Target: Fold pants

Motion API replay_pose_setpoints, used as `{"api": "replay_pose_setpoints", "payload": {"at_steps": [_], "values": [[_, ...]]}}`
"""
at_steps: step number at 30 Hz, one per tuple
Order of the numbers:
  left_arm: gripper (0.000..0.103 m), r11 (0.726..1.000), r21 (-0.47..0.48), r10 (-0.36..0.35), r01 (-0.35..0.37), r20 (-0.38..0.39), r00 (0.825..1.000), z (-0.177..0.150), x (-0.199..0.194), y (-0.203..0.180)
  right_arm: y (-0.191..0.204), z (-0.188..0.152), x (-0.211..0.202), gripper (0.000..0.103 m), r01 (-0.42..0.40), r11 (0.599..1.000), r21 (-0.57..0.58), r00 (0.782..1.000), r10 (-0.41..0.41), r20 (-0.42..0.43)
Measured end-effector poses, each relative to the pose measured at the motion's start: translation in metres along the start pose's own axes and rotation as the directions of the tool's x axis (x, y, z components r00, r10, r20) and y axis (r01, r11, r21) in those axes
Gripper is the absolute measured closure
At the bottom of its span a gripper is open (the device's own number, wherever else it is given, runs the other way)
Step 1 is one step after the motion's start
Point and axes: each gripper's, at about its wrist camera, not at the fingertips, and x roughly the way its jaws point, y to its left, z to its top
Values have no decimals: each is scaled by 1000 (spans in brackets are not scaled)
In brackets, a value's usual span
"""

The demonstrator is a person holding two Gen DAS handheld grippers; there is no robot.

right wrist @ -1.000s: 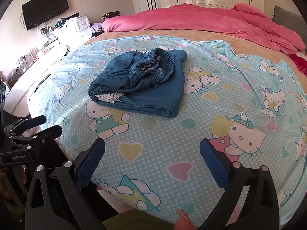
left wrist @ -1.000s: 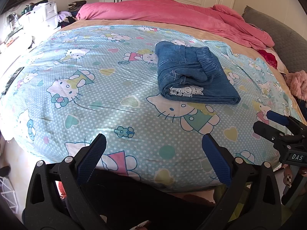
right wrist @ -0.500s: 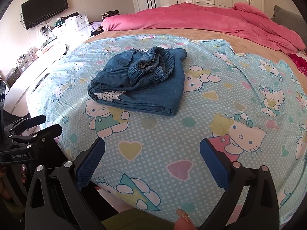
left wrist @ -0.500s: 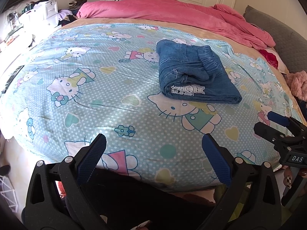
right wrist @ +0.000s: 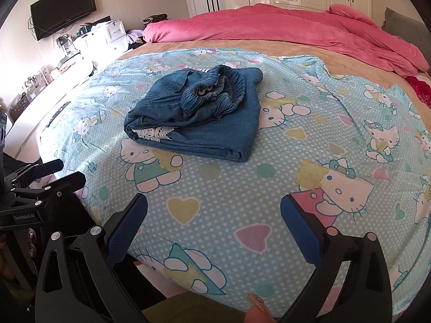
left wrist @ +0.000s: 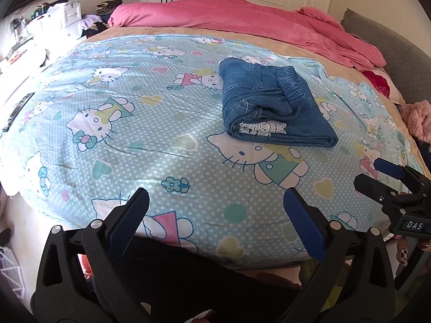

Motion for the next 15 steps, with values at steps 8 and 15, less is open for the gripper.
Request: {"api": "replay_pose_setpoints", "payload": {"at_steps": [8,15], "values": [[9,1000,-2,-2,2,-3,1000,0,0,0,0,0,0,4,2,1000,2,1000,-2,0],[9,1000,-2,2,-2,-1,1000,0,0,0,0,0,-1,4,4,1000,3,1000,-4,2]]}}
